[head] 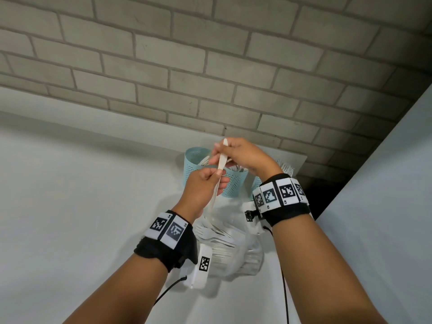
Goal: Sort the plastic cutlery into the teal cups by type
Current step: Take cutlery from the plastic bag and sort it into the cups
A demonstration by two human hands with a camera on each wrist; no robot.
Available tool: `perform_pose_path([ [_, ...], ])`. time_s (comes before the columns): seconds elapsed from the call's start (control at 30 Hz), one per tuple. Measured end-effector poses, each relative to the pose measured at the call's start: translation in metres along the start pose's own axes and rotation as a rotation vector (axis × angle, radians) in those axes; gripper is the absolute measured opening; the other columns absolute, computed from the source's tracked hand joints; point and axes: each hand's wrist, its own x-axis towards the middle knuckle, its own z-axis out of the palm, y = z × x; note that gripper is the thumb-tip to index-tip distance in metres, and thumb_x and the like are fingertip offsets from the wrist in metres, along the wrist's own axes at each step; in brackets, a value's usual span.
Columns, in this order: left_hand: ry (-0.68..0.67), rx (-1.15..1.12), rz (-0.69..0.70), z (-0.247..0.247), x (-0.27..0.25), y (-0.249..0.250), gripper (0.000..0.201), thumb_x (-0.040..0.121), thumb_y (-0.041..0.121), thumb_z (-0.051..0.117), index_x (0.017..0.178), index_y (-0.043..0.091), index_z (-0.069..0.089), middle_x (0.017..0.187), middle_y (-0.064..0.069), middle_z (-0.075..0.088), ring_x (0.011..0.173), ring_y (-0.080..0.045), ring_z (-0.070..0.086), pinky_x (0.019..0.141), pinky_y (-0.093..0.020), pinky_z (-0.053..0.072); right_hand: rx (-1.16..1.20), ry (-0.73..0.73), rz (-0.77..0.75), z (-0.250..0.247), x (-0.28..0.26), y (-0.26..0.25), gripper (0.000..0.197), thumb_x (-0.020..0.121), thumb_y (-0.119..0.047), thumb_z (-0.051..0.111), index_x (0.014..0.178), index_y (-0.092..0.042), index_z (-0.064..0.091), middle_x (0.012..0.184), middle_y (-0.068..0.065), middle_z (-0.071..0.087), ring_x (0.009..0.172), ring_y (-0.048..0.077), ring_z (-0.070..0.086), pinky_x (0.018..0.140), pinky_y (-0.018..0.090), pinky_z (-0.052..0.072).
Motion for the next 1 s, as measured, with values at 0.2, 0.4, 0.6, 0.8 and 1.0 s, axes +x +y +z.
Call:
perform_pose_path([
  [0.2,-0.007,0.474,-0.159,-0.020,0.010,-0.013,0.031,0.090,0.027,0.059,0.117,0.011,0.057,0.108,-0.004,0.058,0.101,-0.017,0.054,0.089,-0.027,0.042,0.387,0.702,-0.180,-0.009,0.017,-0.015,0.016,0.097,-0.016,0.048,0.082,-0.021,0.052,0.075,-0.002,0.068,0.061,0.006,0.058,0.051,0.018,0.045],
  [0.4,-0.239,0.846,-0.257,-0.026,0.004,-0.018,0.020,0.085,0.014,0.064,0.104,0.015,0.058,0.110,-0.007,0.053,0.087,-0.018,0.055,0.062,-0.019,0.040,0.180,0.813,-0.245,0.023,0.047,0.000,0.024,0.100,-0.020,0.040,0.081,-0.022,0.053,0.079,-0.001,0.067,0.083,0.020,0.065,0.081,0.039,0.054],
  [0.6,-0.365,0.980,-0.235,-0.030,0.004,-0.019,0.029,0.086,-0.004,0.050,0.101,0.009,0.071,0.084,0.004,0.056,0.056,-0.003,0.041,0.042,-0.007,0.032,-0.620,0.325,0.110,0.050,0.062,0.034,0.041,0.102,-0.029,0.028,0.116,-0.009,0.060,0.119,0.020,0.056,0.117,0.035,0.044,0.098,0.039,0.037],
  [0.8,-0.327,1.004,-0.250,-0.035,0.002,-0.020,0.040,0.089,-0.007,0.045,0.120,0.009,0.064,0.130,-0.005,0.058,0.117,-0.022,0.054,0.095,-0.026,0.043,-0.714,0.363,0.023,0.042,0.047,0.019,0.035,0.097,-0.020,0.042,0.131,-0.018,0.052,0.142,0.010,0.042,0.130,0.030,0.031,0.103,0.038,0.028],
  [1.0,-0.254,0.905,-0.192,-0.038,0.003,-0.027,0.032,0.086,-0.004,0.055,0.115,0.006,0.066,0.122,-0.007,0.063,0.111,-0.020,0.059,0.085,-0.020,0.042,-0.434,-0.070,0.214,0.024,-0.014,-0.014,0.032,0.089,-0.001,0.043,0.072,-0.015,0.066,0.078,0.001,0.068,0.063,0.007,0.058,0.058,0.017,0.043],
])
